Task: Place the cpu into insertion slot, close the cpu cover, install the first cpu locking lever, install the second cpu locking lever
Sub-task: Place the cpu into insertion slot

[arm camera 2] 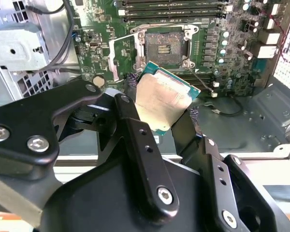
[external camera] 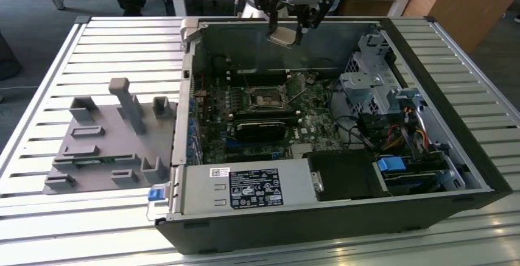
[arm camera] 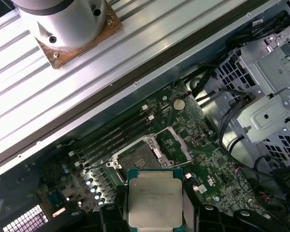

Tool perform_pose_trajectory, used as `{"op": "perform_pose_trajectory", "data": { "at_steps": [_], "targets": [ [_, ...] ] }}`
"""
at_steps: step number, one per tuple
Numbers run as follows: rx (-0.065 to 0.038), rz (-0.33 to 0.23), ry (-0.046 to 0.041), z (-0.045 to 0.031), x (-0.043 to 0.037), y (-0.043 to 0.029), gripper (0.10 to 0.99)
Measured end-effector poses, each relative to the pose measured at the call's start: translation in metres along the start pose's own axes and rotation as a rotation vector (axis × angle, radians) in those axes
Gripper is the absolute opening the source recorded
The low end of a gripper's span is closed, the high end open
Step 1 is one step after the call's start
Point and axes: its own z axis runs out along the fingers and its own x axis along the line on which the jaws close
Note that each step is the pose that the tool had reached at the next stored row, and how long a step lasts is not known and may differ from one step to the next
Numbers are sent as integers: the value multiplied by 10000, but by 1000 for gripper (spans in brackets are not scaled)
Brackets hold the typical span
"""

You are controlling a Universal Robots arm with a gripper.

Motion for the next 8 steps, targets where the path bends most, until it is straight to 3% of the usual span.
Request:
{"op": "perform_pose_trajectory", "data": {
  "at_steps": [8],
  "targets": [
    [-13,634,-55,2,0,0,537]
  ]
}}
